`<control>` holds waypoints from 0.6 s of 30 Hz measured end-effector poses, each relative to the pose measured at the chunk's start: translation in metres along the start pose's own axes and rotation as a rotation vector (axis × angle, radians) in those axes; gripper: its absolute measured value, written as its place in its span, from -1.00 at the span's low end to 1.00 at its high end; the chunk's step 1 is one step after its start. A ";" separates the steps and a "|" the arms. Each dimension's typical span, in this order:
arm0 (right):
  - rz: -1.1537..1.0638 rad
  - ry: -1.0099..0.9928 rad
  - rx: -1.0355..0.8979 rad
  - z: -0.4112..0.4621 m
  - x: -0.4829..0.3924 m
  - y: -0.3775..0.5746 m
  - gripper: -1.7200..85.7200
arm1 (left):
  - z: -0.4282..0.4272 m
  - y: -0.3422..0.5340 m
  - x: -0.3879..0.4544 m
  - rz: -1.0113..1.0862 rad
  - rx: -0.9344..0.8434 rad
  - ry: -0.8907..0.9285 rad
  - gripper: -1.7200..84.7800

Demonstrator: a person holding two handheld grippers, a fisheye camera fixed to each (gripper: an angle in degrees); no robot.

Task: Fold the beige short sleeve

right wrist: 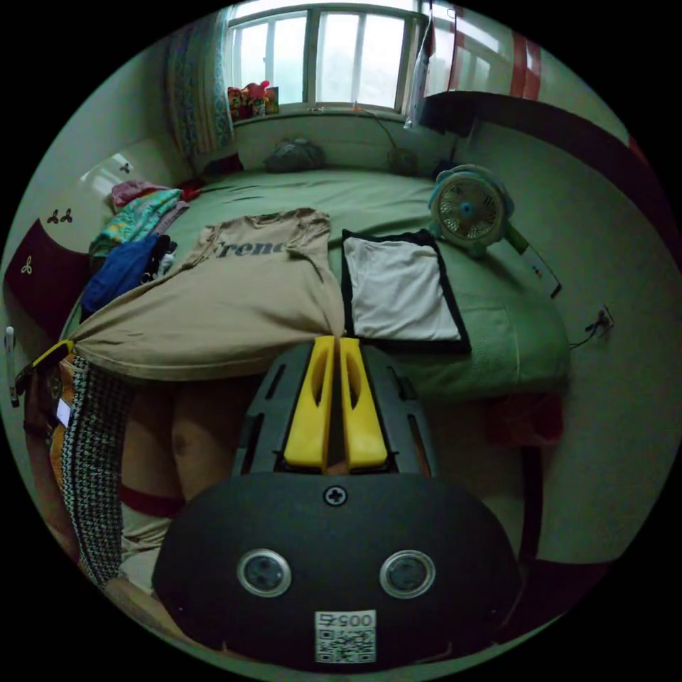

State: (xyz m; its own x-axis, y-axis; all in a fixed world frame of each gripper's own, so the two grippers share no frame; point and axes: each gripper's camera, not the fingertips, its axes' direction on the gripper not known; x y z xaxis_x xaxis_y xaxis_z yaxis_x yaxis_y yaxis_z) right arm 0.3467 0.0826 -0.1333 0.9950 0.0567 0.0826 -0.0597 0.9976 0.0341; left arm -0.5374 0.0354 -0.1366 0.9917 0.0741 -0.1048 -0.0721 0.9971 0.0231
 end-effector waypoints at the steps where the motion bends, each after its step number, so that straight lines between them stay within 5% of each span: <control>1: -0.003 -0.003 -0.003 -0.007 0.001 0.004 -0.95 | -0.017 0.004 0.000 0.008 0.003 0.006 -0.93; 9: -0.008 -0.035 -0.041 -0.076 0.008 0.041 -0.95 | -0.099 0.029 -0.007 -0.030 0.008 0.040 -0.93; 18: -0.006 0.094 -0.086 -0.046 -0.029 0.002 -0.95 | -0.091 -0.019 0.010 -0.060 -0.057 -0.040 -0.94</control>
State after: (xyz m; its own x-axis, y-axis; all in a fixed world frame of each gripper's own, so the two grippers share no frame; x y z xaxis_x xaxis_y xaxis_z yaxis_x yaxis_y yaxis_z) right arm 0.3218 0.0849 -0.1811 0.9987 0.0498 -0.0109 -0.0503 0.9974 -0.0511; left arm -0.5356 0.0186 -0.2286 0.9978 0.0146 -0.0645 -0.0172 0.9991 -0.0391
